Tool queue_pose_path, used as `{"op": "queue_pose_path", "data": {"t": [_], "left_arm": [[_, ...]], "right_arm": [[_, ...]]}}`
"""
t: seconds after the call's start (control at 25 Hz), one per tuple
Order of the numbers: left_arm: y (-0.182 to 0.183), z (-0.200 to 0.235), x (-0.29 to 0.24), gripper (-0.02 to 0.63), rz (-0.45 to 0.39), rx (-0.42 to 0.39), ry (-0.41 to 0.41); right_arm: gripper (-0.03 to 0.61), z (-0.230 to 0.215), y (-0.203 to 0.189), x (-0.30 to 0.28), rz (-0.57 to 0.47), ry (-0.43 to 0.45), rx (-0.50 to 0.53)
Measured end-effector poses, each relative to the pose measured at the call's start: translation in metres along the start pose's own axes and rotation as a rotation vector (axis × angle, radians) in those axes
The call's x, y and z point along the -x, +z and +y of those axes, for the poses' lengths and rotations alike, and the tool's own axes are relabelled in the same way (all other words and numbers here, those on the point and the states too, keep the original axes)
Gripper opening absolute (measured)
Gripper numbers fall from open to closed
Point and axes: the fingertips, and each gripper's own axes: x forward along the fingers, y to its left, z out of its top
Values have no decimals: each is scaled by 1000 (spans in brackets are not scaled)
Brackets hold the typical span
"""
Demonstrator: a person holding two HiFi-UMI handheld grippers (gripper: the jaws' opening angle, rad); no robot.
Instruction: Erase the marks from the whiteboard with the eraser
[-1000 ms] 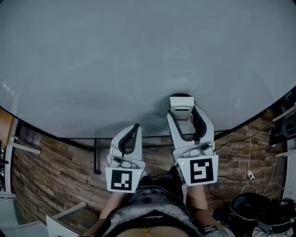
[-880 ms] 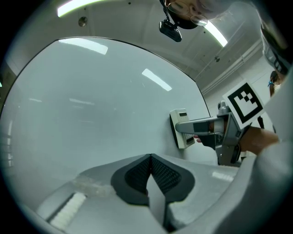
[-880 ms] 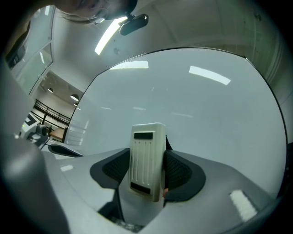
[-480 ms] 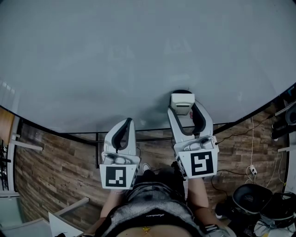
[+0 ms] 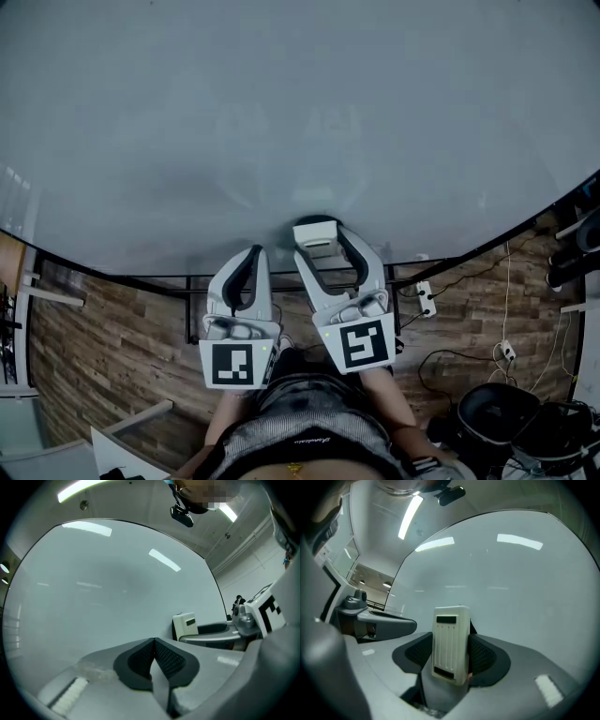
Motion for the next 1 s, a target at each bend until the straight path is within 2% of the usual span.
{"op": "queue_pose_path", "data": {"t": [0.36,0.6,0.84,1.0], "left_arm": [[6,-44,-13,5,11,-6,17],[11,-106,-40,5,13,-19,10],[13,-115,-38,5,14,-23,3],[14,-139,-48,5,7,-10,2]], "right_arm": [[245,-49,-4,30,12,-8,17],[247,-112,-10,61,-1,-17,4],[247,-119,-7,70,-6,-24,8],[245,-140,-12,82,-4,-22,12]]}}
